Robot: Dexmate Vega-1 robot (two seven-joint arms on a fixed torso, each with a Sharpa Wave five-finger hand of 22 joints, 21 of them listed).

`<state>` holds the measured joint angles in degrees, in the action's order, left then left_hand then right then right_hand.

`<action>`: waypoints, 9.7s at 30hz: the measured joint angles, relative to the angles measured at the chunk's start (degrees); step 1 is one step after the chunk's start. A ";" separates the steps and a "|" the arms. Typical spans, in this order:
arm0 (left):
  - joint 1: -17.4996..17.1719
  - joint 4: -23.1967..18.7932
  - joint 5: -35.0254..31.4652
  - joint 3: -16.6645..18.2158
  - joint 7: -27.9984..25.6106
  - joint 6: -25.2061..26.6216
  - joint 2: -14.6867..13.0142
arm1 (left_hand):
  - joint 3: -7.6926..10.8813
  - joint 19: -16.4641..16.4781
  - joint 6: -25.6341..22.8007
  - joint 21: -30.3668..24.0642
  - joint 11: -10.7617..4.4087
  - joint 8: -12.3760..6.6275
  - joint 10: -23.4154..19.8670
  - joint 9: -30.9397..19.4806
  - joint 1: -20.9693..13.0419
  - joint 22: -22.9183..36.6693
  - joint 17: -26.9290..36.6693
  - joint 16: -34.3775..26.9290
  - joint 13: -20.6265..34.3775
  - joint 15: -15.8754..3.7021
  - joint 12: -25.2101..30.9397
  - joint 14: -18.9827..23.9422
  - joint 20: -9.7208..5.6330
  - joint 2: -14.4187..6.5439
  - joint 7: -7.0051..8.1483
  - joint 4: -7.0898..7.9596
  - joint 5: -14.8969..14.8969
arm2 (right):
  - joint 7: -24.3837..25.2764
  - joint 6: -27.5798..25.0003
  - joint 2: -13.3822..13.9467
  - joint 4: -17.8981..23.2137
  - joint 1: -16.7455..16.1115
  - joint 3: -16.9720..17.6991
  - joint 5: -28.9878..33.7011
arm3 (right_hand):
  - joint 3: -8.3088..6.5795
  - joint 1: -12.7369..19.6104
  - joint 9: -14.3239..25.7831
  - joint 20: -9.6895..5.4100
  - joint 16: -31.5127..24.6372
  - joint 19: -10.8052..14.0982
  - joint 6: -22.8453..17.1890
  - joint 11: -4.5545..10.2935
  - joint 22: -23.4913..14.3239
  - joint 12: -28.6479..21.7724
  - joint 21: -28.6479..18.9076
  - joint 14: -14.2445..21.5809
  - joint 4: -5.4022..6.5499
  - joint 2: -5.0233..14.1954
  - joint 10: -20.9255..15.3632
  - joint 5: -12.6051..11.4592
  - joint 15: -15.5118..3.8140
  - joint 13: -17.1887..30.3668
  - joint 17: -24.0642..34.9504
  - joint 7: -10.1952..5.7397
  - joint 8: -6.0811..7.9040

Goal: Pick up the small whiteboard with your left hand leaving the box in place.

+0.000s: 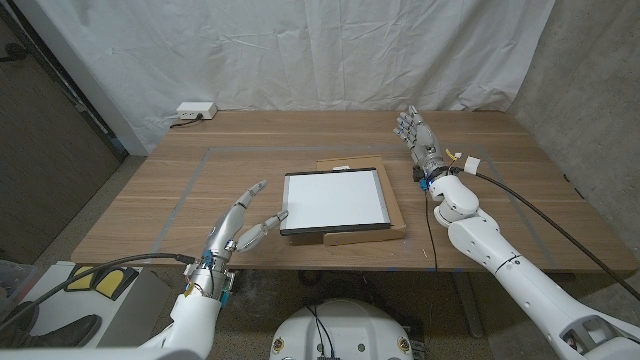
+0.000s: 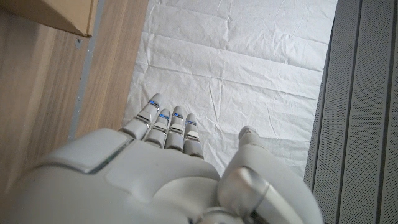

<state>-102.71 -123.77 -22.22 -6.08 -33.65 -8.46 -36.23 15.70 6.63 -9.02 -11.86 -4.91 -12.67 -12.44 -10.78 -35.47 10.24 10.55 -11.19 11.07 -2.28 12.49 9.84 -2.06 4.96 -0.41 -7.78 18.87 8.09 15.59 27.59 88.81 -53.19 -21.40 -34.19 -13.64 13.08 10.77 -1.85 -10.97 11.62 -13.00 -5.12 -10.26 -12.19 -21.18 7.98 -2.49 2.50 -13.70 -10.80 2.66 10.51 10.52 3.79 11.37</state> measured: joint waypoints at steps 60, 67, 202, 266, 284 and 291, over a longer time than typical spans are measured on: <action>3.85 -8.12 -29.87 -17.71 -3.02 38.87 -4.03 | -1.59 -2.05 4.52 0.66 -1.95 1.81 5.06 0.00 -3.54 0.00 -0.01 0.90 -0.01 0.23 -1.29 -3.95 0.00 2.49 2.05 -0.72 1.29 | -0.29 -0.04 0.39 1.68 -0.59 0.29 -0.79 | 0.27 0.00 0.00 0.31 0.00 0.31 0.00 0.00 0.01 0.00 0.88 0.12 -0.27 0.00 0.00 0.00 0.12 -0.01 0.00 0.00 0.00; 5.14 -8.12 -35.53 -20.94 -1.57 44.45 -4.20 | -1.71 -2.35 4.51 0.66 -1.95 1.81 5.05 0.00 -3.54 0.00 -0.01 0.90 -0.01 0.23 -1.29 -3.94 -0.30 2.48 2.05 -0.60 1.51 | -0.30 0.00 0.44 1.96 -0.87 0.27 -0.90 | 0.27 0.00 0.00 0.31 0.00 0.31 0.00 -0.31 0.01 0.00 0.88 0.12 -0.27 0.00 -0.31 0.00 0.11 -0.01 0.00 0.00 0.00; 27.33 15.21 -44.27 -42.49 -5.69 65.19 4.96 | -3.92 -3.85 7.51 -0.23 -4.43 -0.91 7.47 -0.28 -11.56 0.00 -0.16 -0.26 0.11 0.04 0.49 -6.10 0.01 -1.01 4.24 -0.61 5.30 | -3.52 2.03 0.49 -1.19 -1.40 1.64 -4.22 | 0.74 0.83 0.00 0.52 0.00 0.92 0.00 0.01 0.01 0.00 3.21 0.73 -1.56 -0.22 -0.62 0.00 0.12 -0.01 -0.12 -0.42 0.00; 31.58 20.37 -33.86 -45.28 -18.90 63.58 7.38 | 4.56 2.81 -6.10 -1.50 -3.50 -2.64 -4.51 -0.15 -16.04 0.00 -0.01 -0.71 0.13 -0.12 1.37 2.56 -0.07 -16.38 4.03 4.06 -3.21 | -5.90 4.29 0.26 -4.03 -1.44 2.75 -5.81 | 0.83 0.82 0.00 0.82 0.00 1.84 -0.20 0.11 0.01 0.00 3.65 1.85 -1.93 -0.22 -1.35 0.00 -0.40 -0.01 0.02 -0.62 0.00; 30.99 19.98 -31.85 -44.66 -21.77 62.80 7.61 | 10.58 13.09 -18.25 -4.84 -4.94 -4.02 -16.11 0.24 -16.26 0.30 -0.17 -1.77 -0.32 -0.25 2.67 14.85 -0.31 -15.64 4.68 6.76 -8.47 | -5.98 4.50 0.62 -3.11 -2.03 3.11 -6.03 | 1.07 0.82 0.00 0.60 0.00 2.06 -0.20 0.10 0.01 0.00 4.04 2.37 -2.17 -0.22 -1.35 0.00 -0.30 -0.01 0.01 -0.62 0.00; 30.62 19.98 -31.46 -44.27 -23.25 62.39 7.78 | 11.38 14.57 -21.60 -5.12 -4.55 -4.30 -19.05 0.29 -16.42 0.31 -0.17 -1.77 -0.41 -0.41 2.82 17.20 -0.59 -15.20 4.81 6.72 -8.54 | -5.99 4.55 0.75 -2.62 -2.23 3.18 -6.05 | 1.07 0.82 0.00 0.40 0.00 2.26 -0.20 0.10 0.01 0.00 4.04 2.37 -2.16 -0.22 -1.34 0.00 -0.30 -0.01 0.01 -0.62 0.00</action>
<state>-72.09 -103.79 -53.67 -50.35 -56.90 53.93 -28.45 27.08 21.19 -30.62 -16.98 -9.46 -16.98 -31.49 -10.50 -51.89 10.55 10.38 -12.97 10.66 -2.69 15.31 27.04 -2.65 -10.23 4.40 -1.07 10.33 2.10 20.14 28.34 86.18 -55.43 -18.22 -40.23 -12.58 13.90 10.77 -1.45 -10.97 13.88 -13.20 -5.01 -10.25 -12.19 -17.14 10.35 -4.65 2.28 -15.05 -10.80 2.36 10.51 10.53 3.17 11.37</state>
